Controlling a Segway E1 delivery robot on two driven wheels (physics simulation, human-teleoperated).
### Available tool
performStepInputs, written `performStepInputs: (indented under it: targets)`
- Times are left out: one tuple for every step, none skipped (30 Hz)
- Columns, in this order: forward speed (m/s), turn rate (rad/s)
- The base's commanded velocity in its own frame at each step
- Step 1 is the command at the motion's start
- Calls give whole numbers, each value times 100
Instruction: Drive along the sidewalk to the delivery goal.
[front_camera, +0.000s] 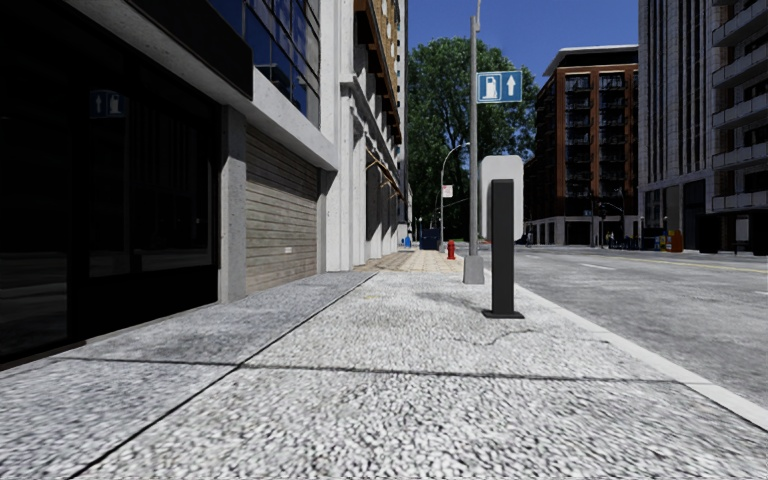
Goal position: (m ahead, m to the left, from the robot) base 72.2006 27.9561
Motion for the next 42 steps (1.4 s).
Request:
performStepInputs:
  targets:
    - [200,0]
    - [200,0]
    - [200,0]
    - [200,0]
    - [200,0]
    - [200,0]
    - [200,0]
    - [200,0]
    - [200,0]
    - [200,0]
    - [200,0]
    - [200,0]
    - [200,0]
    - [200,0]
    - [200,0]
    - [200,0]
    - [200,0]
    - [200,0]
    - [200,0]
    - [200,0]
    - [200,0]
    - [200,0]
    - [200,0]
    - [200,0]
    - [200,0]
    - [200,0]
    - [200,0]
    - [200,0]
    - [200,0]
    - [200,0]
    - [200,0]
    - [200,0]
    - [200,0]
    - [200,0]
    - [200,0]
    - [200,0]
    - [200,0]
    - [200,0]
    - [200,0]
    - [200,0]
    - [200,0]
    - [200,0]
